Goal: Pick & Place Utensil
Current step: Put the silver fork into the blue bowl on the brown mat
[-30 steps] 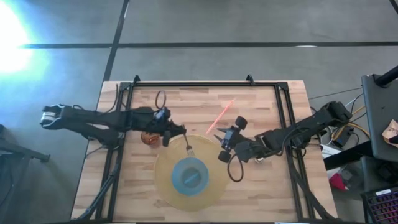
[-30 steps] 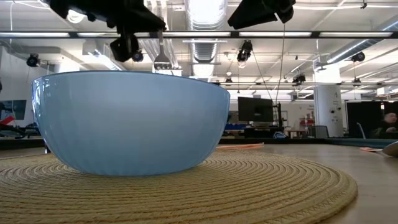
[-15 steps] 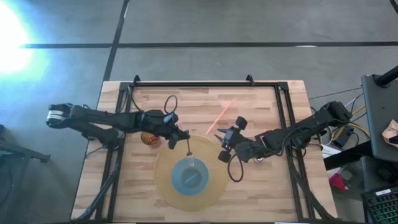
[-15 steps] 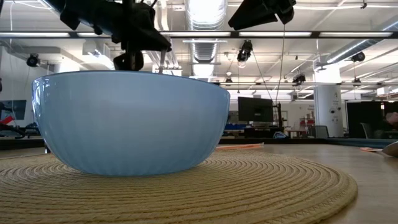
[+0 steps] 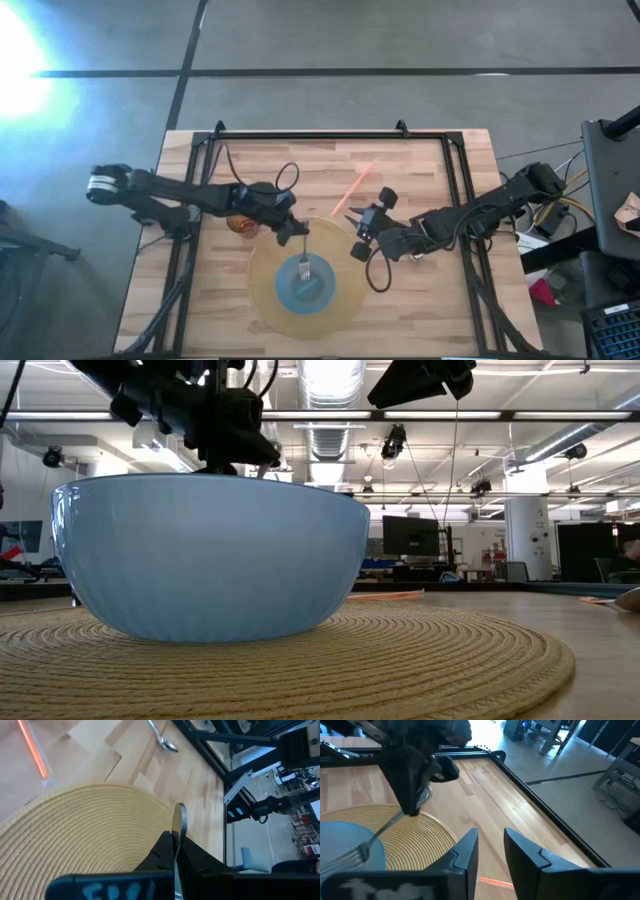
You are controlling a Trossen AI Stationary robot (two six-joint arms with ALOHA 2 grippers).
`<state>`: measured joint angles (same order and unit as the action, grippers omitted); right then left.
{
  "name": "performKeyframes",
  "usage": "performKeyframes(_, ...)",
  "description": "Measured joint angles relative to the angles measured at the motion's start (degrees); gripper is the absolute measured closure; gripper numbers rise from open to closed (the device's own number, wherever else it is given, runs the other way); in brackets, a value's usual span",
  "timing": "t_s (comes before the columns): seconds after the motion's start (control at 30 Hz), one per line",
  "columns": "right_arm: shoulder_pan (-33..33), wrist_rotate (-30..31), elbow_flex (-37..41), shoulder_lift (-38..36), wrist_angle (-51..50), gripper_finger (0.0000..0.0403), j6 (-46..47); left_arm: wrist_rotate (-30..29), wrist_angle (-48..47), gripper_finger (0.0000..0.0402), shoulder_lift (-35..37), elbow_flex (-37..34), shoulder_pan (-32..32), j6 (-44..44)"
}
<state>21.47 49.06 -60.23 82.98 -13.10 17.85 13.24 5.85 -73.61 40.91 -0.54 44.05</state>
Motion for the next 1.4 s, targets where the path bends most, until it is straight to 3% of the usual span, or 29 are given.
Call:
performKeyframes(0.47, 0.0, 0.0, 0.0, 0.0, 0.0, 0.0330, 0.2, 1.2, 0.1, 0.0400, -4.0, 0.0, 0.0, -0.7)
performKeyframes(0.97, 0.0, 0.0, 0.0, 0.0, 0.0, 0.0312, 0.0, 2.2, -2.0, 0.0397, -5.5, 0.0, 0.0, -3.7)
performKeyframes(1.4, 0.0, 0.0, 0.0, 0.0, 0.0, 0.0334, 0.0, 2.3, -3.4, 0.0397, -5.6, 0.0, 0.0, -5.9)
